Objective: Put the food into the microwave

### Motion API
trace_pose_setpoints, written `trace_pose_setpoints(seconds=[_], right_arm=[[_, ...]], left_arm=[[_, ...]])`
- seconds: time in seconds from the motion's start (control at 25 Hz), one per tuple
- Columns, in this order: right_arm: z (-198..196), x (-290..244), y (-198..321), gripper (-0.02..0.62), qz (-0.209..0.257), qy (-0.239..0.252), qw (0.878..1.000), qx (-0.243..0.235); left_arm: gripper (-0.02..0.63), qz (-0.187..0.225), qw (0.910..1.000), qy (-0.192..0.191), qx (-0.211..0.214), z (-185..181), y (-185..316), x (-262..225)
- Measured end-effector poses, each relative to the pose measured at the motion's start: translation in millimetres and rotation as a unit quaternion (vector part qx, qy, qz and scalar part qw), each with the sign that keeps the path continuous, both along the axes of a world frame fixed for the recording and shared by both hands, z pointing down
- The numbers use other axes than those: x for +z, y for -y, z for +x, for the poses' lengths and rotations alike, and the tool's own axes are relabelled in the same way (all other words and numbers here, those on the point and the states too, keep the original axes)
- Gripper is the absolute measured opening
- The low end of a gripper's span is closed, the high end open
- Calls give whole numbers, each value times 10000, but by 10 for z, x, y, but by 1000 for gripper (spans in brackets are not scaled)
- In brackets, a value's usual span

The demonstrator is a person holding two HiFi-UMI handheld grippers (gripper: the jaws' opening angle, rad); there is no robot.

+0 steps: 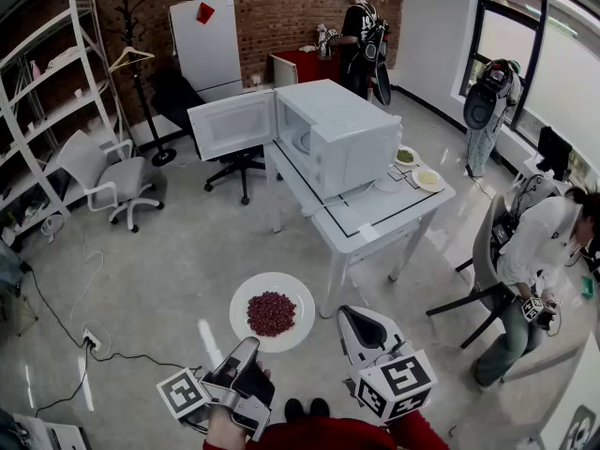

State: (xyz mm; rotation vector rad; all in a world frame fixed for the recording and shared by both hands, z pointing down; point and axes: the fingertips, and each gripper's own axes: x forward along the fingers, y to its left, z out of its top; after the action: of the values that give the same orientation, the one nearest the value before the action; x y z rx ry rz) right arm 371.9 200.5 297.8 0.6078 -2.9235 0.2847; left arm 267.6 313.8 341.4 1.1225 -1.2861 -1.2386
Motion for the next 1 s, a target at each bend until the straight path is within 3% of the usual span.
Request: trace_pose_setpoints(seconds=[0.6, 1.0], right_arm=[[11, 36, 51, 12, 3, 31, 10000, 0], [65, 131, 135, 14, -238, 80, 9996, -83]], left_arm=[[21, -20, 10000, -13, -24, 2, 16, 55], [21, -69, 9999, -27, -79, 17, 94, 88]])
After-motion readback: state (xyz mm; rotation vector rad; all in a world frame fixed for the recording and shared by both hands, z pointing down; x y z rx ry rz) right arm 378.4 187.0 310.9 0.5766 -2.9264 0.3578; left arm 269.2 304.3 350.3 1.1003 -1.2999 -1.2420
